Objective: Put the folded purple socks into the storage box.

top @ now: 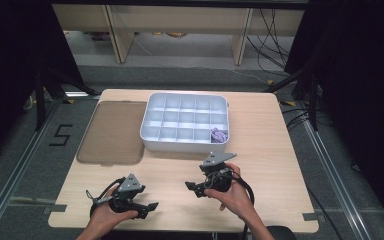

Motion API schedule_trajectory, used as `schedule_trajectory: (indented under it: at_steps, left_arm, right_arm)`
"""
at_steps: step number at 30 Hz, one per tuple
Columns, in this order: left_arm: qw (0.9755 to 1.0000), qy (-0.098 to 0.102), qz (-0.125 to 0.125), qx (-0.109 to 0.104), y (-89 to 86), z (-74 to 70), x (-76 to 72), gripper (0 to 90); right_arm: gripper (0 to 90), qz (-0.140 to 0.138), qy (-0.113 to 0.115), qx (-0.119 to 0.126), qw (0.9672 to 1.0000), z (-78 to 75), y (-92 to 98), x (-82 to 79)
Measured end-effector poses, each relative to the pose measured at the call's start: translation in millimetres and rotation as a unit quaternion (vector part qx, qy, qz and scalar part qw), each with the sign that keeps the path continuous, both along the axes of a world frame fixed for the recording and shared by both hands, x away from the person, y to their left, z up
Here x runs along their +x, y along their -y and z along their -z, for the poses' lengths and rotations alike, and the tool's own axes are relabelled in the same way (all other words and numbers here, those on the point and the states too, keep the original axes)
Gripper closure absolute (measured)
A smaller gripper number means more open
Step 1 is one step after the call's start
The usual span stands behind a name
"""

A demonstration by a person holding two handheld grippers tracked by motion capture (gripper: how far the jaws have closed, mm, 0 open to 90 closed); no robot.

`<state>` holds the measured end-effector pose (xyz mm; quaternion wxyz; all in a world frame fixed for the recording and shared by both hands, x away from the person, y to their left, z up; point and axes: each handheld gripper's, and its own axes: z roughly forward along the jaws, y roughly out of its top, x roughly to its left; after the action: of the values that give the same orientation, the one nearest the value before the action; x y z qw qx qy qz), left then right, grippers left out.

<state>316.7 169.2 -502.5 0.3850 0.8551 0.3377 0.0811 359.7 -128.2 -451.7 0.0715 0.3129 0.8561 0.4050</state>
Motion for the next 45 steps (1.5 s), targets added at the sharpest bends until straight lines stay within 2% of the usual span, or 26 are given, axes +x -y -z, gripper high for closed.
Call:
schedule_trajectory:
  at_steps: [6, 7, 9, 14, 15, 16, 17, 19, 22, 23, 24, 25, 28, 29, 30, 33, 45]
  left_arm:
    - [1.0, 0.0, -0.004, -0.006, 1.1, 0.3, -0.6, 21.8]
    - [1.0, 0.0, -0.004, -0.007, 1.2, 0.3, -0.6, 21.8]
    - [1.0, 0.0, -0.004, -0.006, 1.2, 0.2, -0.6, 21.8]
    - [1.0, 0.001, -0.004, -0.007, 1.1, -0.1, -0.7, 21.9]
    - [1.0, 0.001, -0.005, -0.007, 1.3, 0.0, -0.8, 21.8]
    - [1.0, 0.001, -0.004, -0.007, 1.3, 0.0, -0.9, 21.9]
    - [1.0, 0.003, -0.003, 0.001, 0.6, -0.2, -0.4, 21.8]
    - [1.0, 0.003, -0.001, 0.003, 0.6, -0.2, -0.1, 21.8]
    - [1.0, 0.001, -0.003, -0.003, 1.4, -0.1, -1.0, 21.8]
    - [1.0, 0.001, 0.001, 0.002, 0.7, -0.6, -1.0, 21.8]
    - [0.9999, 0.0, -0.005, -0.009, 2.1, 0.3, -1.4, 21.8]
    - [1.0, 0.001, -0.004, -0.008, 2.1, 0.2, -1.4, 21.8]
    - [1.0, -0.002, -0.002, -0.003, 2.0, 0.2, -1.5, 21.9]
    - [1.0, 0.001, 0.003, 0.001, 1.5, 0.0, -1.1, 21.8]
    - [1.0, 0.001, 0.002, 0.0, 1.7, 0.1, -1.2, 21.8]
    - [1.0, 0.001, 0.003, 0.0, 1.9, 0.1, -1.3, 21.8]
    - [1.0, 0.001, 0.003, 0.001, 1.8, 0.2, -1.1, 21.8]
  right_arm:
    - [21.4, -0.006, 0.001, 0.0, 1.0, 3.6, 0.5, -5.2]
    - [21.4, -0.006, -0.006, -0.002, 1.0, 3.5, 0.7, -6.8]
    - [21.2, -0.008, 0.001, -0.001, 1.0, 6.9, 0.9, -8.4]
    - [20.8, -0.005, -0.011, -0.005, 0.9999, 11.1, 2.8, -14.0]
    - [20.8, -0.01, -0.005, -0.005, 0.9999, 13.3, 2.8, -14.2]
    - [20.7, -0.004, -0.013, -0.007, 0.9999, 13.4, 3.3, -16.2]
    - [20.6, -0.005, -0.008, -0.007, 0.9999, 14.8, 3.6, -16.9]
    - [20.3, -0.007, -0.005, -0.009, 0.9999, 17.4, 4.7, -18.6]
    - [19.6, -0.001, -0.014, -0.017, 0.9998, 19.4, 7.3, -23.4]
    - [19.6, -0.003, -0.015, -0.018, 0.9997, 21.2, 7.9, -25.0]
    - [19.5, -0.01, -0.007, -0.017, 0.9998, 22.7, 8.4, -24.8]
    - [19.4, -0.003, -0.013, -0.019, 0.9997, 23.2, 8.8, -27.1]
    - [19.2, 0.001, -0.007, -0.013, 0.9999, 27.8, 9.4, -30.6]
    - [19.2, 0.005, -0.015, -0.022, 0.9996, 27.1, 10.4, -32.3]
    - [19.1, 0.005, -0.008, -0.02, 0.9998, 28.9, 10.2, -32.7]
    - [19.0, 0.001, -0.006, -0.019, 0.9998, 31.9, 10.3, -33.6]
    - [18.6, 0.002, -0.007, -0.03, 0.9995, 36.8, 9.5, -40.4]
